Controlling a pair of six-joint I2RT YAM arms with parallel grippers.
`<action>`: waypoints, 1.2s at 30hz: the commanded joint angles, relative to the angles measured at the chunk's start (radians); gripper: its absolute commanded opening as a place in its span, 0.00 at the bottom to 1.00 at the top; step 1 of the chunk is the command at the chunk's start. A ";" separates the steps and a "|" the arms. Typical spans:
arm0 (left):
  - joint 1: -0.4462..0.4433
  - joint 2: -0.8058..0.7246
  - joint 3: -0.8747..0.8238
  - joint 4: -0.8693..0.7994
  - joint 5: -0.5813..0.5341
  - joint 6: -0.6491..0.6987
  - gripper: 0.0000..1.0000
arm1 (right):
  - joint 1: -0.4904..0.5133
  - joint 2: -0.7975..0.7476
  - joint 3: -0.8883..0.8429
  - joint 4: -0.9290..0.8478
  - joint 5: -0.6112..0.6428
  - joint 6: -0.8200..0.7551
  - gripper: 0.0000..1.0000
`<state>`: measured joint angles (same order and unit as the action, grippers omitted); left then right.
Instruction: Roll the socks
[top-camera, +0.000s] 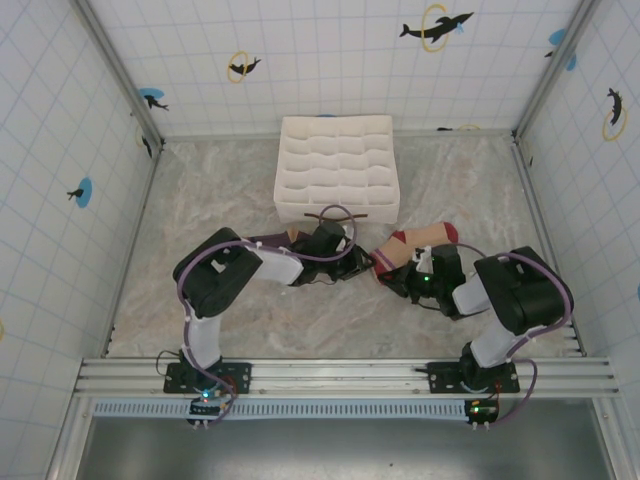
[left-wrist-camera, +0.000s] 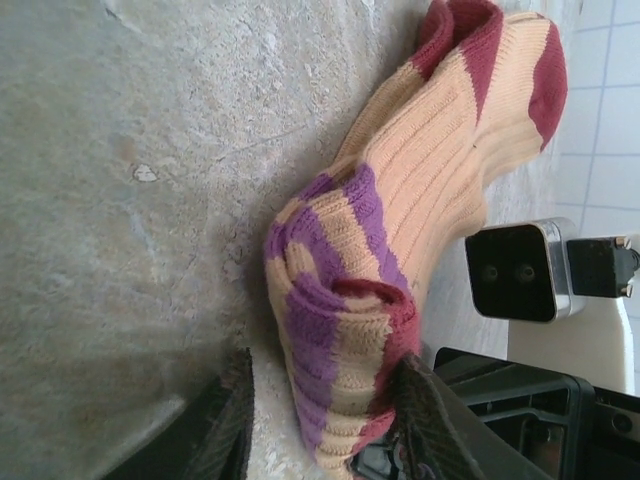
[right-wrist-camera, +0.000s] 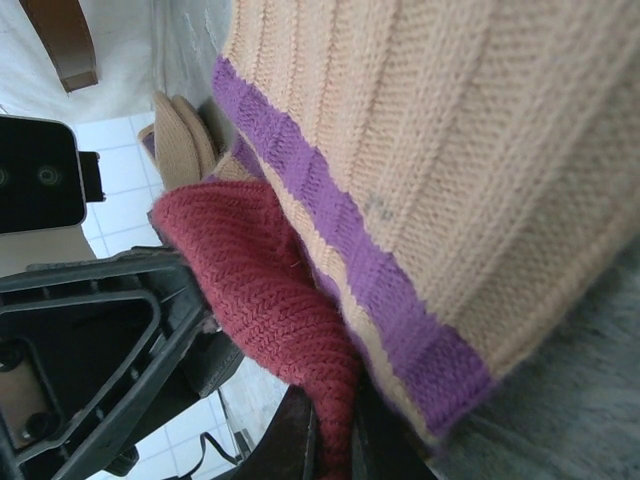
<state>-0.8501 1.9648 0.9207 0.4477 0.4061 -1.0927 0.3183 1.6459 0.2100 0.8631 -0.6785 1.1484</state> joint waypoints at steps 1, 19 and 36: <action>-0.006 0.047 0.016 -0.015 -0.019 -0.022 0.37 | -0.006 0.028 0.008 -0.030 0.025 0.011 0.00; 0.025 -0.014 0.035 -0.240 -0.032 0.025 0.00 | 0.036 -0.248 0.118 -0.445 0.147 -0.336 0.43; 0.057 -0.271 -0.160 -0.400 0.039 0.030 0.00 | 0.665 -0.414 0.260 -0.746 1.006 -1.053 0.63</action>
<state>-0.8021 1.7256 0.7811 0.1135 0.4370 -1.0706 0.9115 1.2129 0.4503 0.1074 0.1211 0.2604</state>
